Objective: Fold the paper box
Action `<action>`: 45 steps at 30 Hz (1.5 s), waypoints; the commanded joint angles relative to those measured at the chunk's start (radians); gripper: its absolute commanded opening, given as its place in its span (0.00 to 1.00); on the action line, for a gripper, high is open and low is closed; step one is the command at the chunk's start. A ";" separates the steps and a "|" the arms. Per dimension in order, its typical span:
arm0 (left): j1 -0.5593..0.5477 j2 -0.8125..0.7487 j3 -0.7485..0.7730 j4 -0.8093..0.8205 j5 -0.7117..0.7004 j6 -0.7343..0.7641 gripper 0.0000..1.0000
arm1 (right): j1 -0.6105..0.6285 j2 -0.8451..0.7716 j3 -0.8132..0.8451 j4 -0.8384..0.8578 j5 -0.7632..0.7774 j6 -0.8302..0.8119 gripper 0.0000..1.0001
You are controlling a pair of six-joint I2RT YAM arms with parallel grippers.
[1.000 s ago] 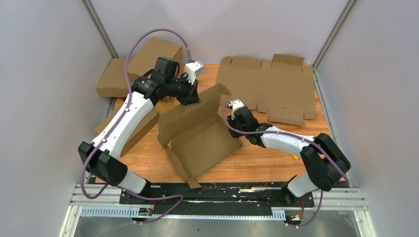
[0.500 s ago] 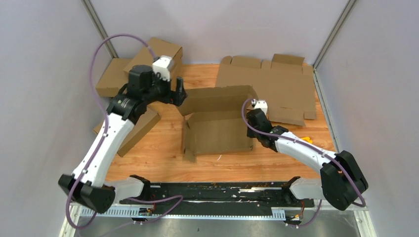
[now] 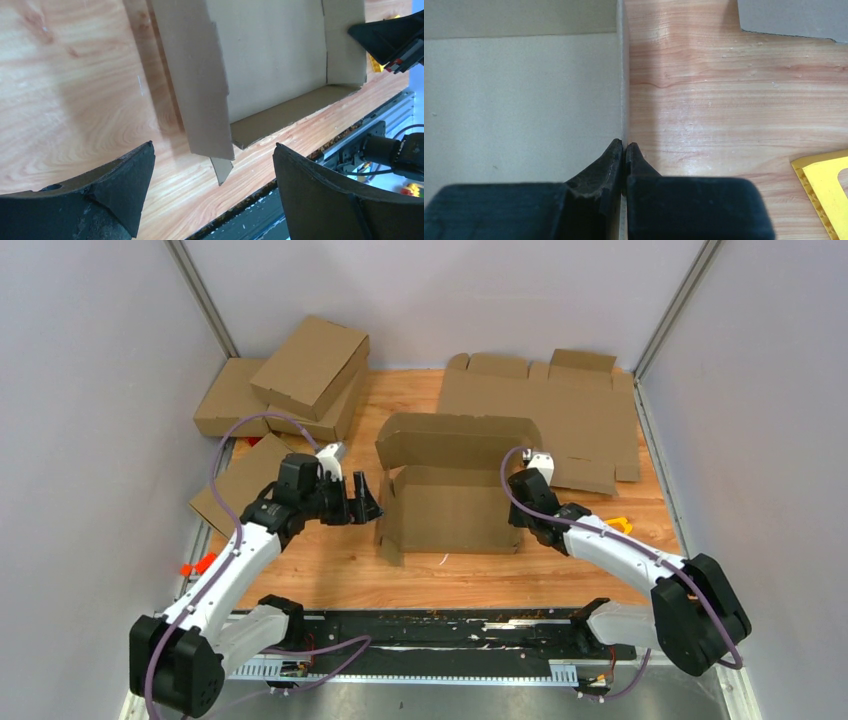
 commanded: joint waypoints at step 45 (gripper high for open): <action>-0.080 -0.007 -0.241 0.398 -0.060 -0.086 0.01 | 0.111 -0.465 0.018 -0.139 -0.538 -0.145 0.78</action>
